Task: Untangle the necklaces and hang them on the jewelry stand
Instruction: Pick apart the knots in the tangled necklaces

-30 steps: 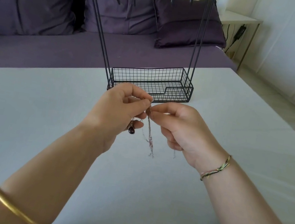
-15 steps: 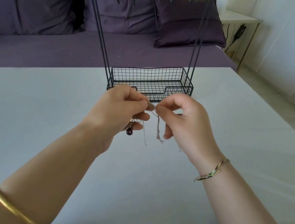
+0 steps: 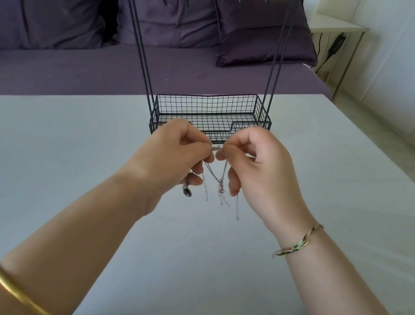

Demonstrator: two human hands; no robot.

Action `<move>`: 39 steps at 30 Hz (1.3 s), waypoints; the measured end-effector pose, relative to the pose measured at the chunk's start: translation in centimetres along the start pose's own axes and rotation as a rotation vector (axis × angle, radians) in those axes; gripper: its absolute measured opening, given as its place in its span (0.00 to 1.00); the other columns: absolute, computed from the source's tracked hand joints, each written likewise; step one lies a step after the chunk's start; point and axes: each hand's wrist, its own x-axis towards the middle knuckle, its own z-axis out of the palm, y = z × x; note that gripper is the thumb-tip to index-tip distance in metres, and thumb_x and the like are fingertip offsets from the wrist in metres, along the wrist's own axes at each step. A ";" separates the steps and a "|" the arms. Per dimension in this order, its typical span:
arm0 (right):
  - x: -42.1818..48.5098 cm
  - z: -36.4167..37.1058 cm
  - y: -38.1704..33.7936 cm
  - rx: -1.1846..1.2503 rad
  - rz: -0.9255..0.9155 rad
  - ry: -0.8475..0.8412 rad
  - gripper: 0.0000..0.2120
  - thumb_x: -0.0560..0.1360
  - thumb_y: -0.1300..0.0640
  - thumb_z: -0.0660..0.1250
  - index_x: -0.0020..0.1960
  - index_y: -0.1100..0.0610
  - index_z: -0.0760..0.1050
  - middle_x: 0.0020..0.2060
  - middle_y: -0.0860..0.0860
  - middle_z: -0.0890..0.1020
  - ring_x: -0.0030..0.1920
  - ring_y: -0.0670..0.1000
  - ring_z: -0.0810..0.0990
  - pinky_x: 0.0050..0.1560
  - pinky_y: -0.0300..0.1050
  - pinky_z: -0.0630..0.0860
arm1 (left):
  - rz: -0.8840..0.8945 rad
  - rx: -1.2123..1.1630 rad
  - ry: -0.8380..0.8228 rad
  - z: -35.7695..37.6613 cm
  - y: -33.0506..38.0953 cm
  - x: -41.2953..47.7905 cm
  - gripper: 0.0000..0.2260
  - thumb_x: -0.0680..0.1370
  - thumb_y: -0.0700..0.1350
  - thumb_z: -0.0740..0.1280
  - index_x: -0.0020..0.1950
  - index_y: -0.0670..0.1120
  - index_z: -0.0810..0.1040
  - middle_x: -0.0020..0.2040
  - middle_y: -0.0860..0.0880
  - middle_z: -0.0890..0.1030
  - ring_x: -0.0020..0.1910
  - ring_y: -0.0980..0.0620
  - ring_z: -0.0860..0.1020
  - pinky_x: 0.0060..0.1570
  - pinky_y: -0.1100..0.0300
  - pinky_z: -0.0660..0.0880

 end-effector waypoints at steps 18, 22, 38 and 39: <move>0.1 -0.3 -0.3 0.077 0.089 -0.057 0.05 0.73 0.62 0.67 0.41 0.53 0.79 0.27 0.42 0.74 0.26 0.39 0.70 0.30 0.35 0.67 | 0.025 0.020 0.028 -0.1 0.0 -0.1 0.05 0.77 0.37 0.66 0.44 0.46 0.79 0.40 0.48 0.80 0.35 0.56 0.77 0.36 0.61 0.75; 0.1 -0.3 -0.2 0.062 0.058 -0.059 0.07 0.71 0.64 0.69 0.39 0.53 0.78 0.25 0.40 0.74 0.25 0.38 0.70 0.29 0.30 0.66 | 0.006 0.032 0.024 0.0 0.0 -0.1 0.06 0.77 0.38 0.65 0.43 0.46 0.79 0.37 0.50 0.79 0.36 0.56 0.76 0.38 0.59 0.76; 0.1 -0.4 -0.3 0.406 0.371 -0.106 0.08 0.73 0.65 0.64 0.37 0.59 0.77 0.28 0.49 0.72 0.24 0.45 0.64 0.25 0.36 0.65 | 0.063 0.100 -0.073 -0.1 0.1 -0.5 0.10 0.76 0.33 0.61 0.47 0.46 0.78 0.43 0.44 0.83 0.23 0.55 0.71 0.42 0.54 0.78; 0.1 -0.4 -0.2 0.409 0.377 -0.107 0.08 0.73 0.64 0.64 0.37 0.59 0.78 0.28 0.49 0.72 0.24 0.45 0.64 0.25 0.36 0.65 | 0.068 0.101 -0.073 -0.1 0.1 -0.4 0.08 0.76 0.35 0.63 0.47 0.46 0.78 0.43 0.43 0.82 0.25 0.55 0.73 0.41 0.55 0.76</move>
